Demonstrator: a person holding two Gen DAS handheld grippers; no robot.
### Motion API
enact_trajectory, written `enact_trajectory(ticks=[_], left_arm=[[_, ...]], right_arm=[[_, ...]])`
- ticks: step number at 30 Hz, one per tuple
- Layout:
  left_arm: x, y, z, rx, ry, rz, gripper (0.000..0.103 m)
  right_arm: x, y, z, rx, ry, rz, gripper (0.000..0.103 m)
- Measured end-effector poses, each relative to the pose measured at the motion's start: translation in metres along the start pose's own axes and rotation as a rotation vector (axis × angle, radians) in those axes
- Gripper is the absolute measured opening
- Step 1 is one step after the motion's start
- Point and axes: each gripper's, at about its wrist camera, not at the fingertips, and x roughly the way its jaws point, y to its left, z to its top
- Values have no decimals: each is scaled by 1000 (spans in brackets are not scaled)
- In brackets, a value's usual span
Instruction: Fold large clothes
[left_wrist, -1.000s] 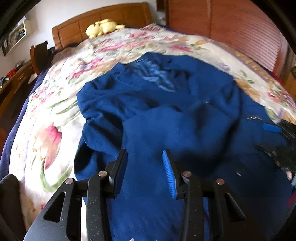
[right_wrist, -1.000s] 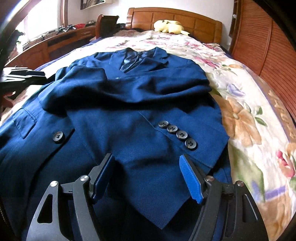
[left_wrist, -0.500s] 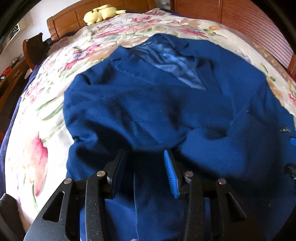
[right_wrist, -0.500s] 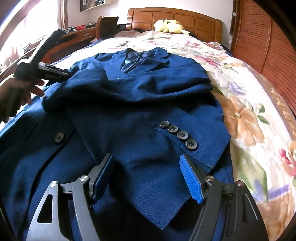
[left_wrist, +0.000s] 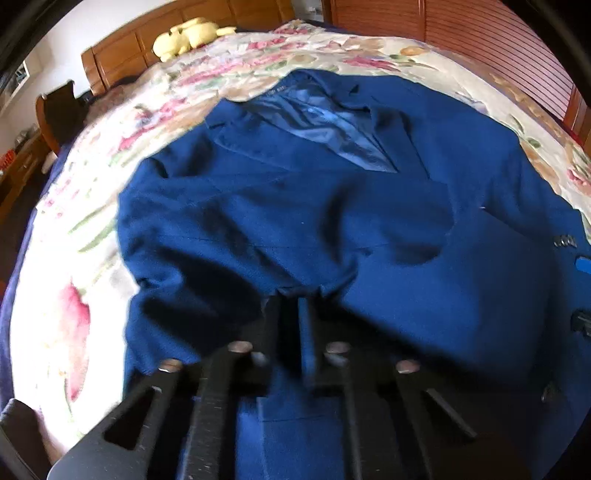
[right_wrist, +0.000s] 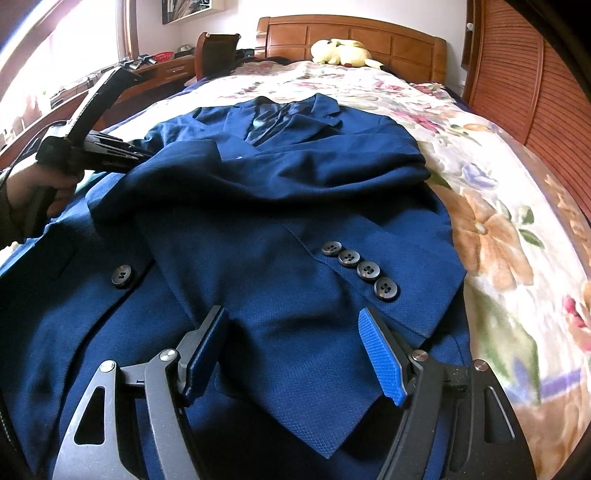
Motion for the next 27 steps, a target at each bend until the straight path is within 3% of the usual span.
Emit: enact_trajectory(ticks=[11, 19, 27], left_arm=[[-116, -20, -43, 11, -234, -59, 5], [-164, -46, -98, -27, -316, -122, 5], [-172, -75, -133, -80, -313, -198, 5]], right_arm=[[0, 0, 0, 1, -1, 0, 74], [0, 0, -1, 14, -9, 4, 74], [-3, -1, -3, 34, -24, 2, 74]])
